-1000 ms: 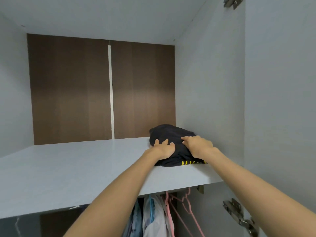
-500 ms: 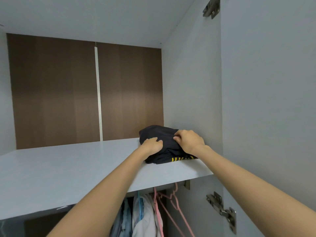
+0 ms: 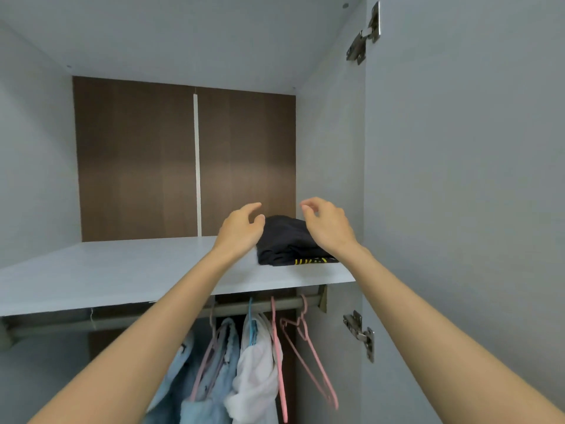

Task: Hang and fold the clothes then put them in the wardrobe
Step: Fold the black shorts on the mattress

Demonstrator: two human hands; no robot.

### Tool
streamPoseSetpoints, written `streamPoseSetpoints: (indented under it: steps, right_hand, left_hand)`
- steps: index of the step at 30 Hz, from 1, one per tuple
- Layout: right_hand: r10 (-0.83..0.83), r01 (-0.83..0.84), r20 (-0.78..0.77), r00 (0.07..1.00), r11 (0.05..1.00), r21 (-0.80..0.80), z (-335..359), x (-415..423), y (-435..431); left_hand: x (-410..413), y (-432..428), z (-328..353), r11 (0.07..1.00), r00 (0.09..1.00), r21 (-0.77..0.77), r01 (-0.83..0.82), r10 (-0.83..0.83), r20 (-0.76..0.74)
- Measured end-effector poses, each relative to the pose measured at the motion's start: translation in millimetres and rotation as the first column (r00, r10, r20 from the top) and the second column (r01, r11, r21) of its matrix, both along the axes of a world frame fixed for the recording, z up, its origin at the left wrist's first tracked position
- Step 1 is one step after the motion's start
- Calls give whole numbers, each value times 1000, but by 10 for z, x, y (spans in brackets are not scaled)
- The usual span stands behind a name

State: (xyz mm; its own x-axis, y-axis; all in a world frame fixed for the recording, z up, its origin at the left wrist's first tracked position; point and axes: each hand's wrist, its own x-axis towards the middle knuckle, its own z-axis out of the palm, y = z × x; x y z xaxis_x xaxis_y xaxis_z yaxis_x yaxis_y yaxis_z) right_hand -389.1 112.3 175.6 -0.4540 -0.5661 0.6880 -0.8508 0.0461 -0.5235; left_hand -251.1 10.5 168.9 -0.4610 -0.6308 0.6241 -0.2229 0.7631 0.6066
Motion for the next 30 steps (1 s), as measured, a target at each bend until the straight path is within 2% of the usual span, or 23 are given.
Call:
streamPoseSetpoints:
  steps: [5, 10, 15, 20, 23, 30]
  right_hand:
    - [85, -85, -15, 996, 994, -72, -121, 427, 378]
    - [101, -109, -114, 988, 992, -64, -340, 865, 853]
    - [41, -28, -285, 958, 998, 49, -716, 1293, 1408]
    - [-61, 154, -426, 903, 970, 189, -1231, 1786, 2034]
    - [-82, 212, -436, 896, 943, 258, -1549, 2115, 2508]
    - [-141, 298, -371, 918, 862, 411, -2107, 2619, 3763]
  left_hand:
    - [459, 443, -105, 1000, 992, 18, 3, -1, -128]
    - [953, 911, -275, 997, 989, -77, -23, 11, -146]
    - [1425, 1361, -550, 995, 997, -90, -45, 39, -68]
    - [1837, 1873, -1068, 989, 997, -141, -43, 51, 57]
    - [2032, 2244, -1461, 989, 981, -150, -9, 38, 192]
    - [2406, 3267, -2200, 986, 921, -123, 112, -57, 384]
